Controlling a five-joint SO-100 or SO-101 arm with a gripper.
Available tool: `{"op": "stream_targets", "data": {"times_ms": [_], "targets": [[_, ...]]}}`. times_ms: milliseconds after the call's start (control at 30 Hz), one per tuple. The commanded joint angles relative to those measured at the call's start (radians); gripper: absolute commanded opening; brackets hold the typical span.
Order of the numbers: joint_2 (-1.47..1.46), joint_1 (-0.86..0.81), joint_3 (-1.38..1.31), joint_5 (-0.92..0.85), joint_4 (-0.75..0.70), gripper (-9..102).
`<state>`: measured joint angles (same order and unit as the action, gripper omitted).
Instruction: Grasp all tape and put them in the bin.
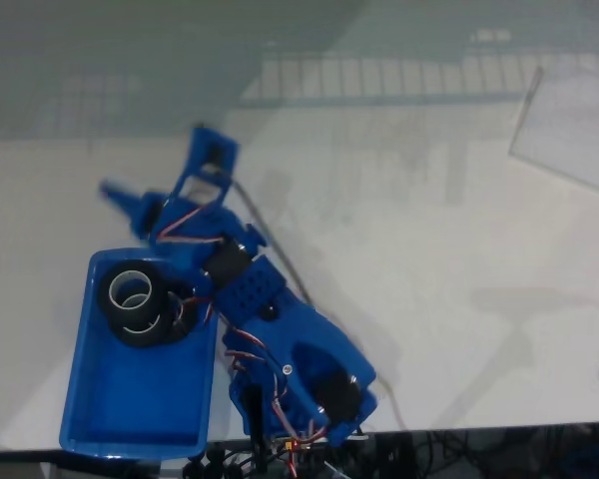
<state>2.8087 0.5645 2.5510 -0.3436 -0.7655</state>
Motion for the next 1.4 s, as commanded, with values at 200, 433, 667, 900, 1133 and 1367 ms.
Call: {"op": "stream_targets", "data": {"times_ms": [200,433,667,900,1133,1367], "targets": [[0.153,-0.506,0.287,0.265,0.528,25],[0.383,-0.646,0.532,0.261,0.505,18],[0.445,-0.678,0.548,0.219,0.313,0],[0.514,-0.701,0.549,0.209,0.086,0],[0.514,-0.701,0.549,0.199,-0.018,0],[0.514,-0.709,0.549,0.207,-0.018,0]]}}
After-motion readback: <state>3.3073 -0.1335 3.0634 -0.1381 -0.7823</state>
